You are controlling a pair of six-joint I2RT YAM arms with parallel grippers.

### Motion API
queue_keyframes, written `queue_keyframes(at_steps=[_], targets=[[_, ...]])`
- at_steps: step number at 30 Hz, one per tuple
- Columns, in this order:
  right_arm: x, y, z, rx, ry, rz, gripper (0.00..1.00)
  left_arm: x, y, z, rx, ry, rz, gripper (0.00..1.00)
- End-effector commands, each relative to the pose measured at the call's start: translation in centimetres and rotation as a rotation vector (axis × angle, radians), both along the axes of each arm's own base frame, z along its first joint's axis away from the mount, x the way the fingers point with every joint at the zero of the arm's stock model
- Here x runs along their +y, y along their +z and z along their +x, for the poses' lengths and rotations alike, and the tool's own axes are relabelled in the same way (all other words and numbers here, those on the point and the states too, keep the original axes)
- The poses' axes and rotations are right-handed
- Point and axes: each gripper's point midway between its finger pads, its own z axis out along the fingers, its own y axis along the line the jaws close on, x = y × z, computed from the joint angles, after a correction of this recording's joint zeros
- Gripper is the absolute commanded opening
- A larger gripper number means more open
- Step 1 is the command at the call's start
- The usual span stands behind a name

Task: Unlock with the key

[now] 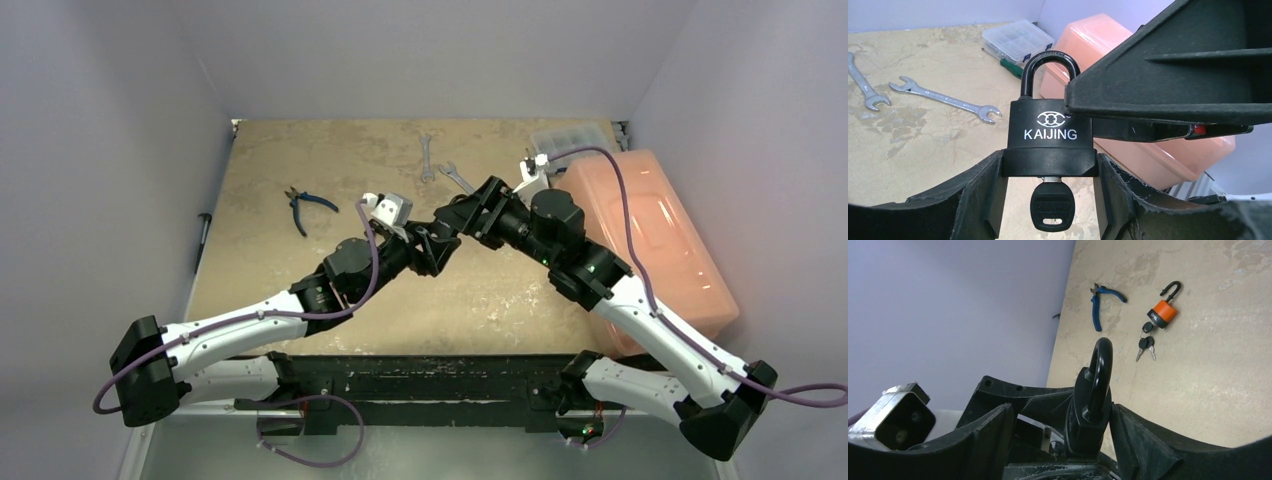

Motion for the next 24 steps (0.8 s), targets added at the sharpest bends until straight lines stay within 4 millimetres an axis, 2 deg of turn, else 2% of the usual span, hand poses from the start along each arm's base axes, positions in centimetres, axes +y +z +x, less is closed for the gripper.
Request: queue_keyframes(at_steps=[1,7,14,17,22,24], targets=[[0.7,2.4,0.5,-0.095,0.014,0.056,0.71,-0.8,4.5,-1.2,-0.106,-0.076,-0.123,0.0],[1.4,2.2,0.8,-0.089,0.036,0.044,0.5,-0.9,4.5,-1.5,-0.117,-0.095,-0.115,0.0],[2.0,1.5,1.0,-0.071,0.052,0.031,0.47,-1.2,4.4,-1.9,-0.135,-0.125,-0.104,0.0],[2.0,1.3,1.0,-0.066,0.054,0.027,0.35,-1.3,4.4,-1.9,-0.138,-0.128,-0.095,0.0],[2.1,1.4,1.0,-0.074,0.062,0.017,0.0,-1.3,4.2,-1.9,-0.141,-0.13,-0.079,0.0],[2.0,1.5,0.9,-0.075,0.062,0.013,0.0,-1.3,4.2,-2.3,-0.146,-0.149,-0.071,0.0]])
